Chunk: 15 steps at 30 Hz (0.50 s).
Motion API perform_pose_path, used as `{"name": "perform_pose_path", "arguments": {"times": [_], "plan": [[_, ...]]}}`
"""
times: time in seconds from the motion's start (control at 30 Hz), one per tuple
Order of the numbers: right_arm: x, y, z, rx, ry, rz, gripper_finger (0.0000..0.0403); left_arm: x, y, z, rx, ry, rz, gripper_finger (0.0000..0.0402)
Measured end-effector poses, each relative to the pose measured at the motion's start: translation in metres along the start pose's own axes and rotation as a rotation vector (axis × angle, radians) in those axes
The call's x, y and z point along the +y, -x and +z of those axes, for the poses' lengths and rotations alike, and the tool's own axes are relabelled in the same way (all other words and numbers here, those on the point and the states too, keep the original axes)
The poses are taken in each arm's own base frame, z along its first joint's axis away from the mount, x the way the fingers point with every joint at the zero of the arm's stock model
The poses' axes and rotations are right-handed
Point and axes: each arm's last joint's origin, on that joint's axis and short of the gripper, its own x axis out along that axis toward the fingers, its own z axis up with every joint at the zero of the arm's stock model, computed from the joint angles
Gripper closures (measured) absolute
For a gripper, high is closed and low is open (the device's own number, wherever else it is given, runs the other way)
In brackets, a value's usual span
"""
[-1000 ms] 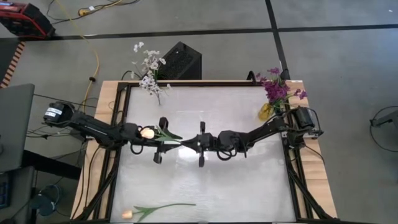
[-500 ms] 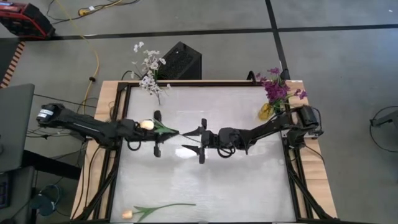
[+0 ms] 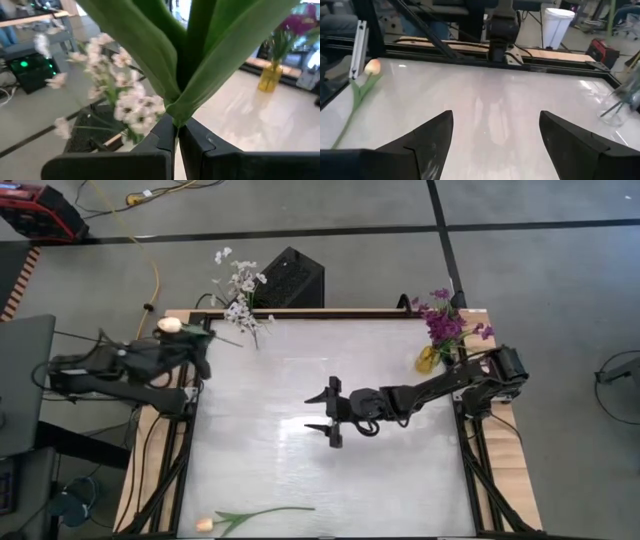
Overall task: Sort flowers into vase by color
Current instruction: Put the top white tulip into the transparent vase
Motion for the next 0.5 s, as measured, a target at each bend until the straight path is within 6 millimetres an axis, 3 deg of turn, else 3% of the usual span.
{"name": "perform_pose_path", "arguments": {"times": [0.23, 0.5], "plan": [[-0.003, 0.0, 0.003, -0.018, -0.006, -0.01, 0.0083, 0.012, 0.001, -0.006, -0.001, -0.016, 0.138, 0.0401], [-0.011, -0.001, 0.006, -0.047, -0.022, -0.031, 0.0083, -0.004, -0.042, 0.002, 0.047, -0.159, 0.228, 0.0401]]}}
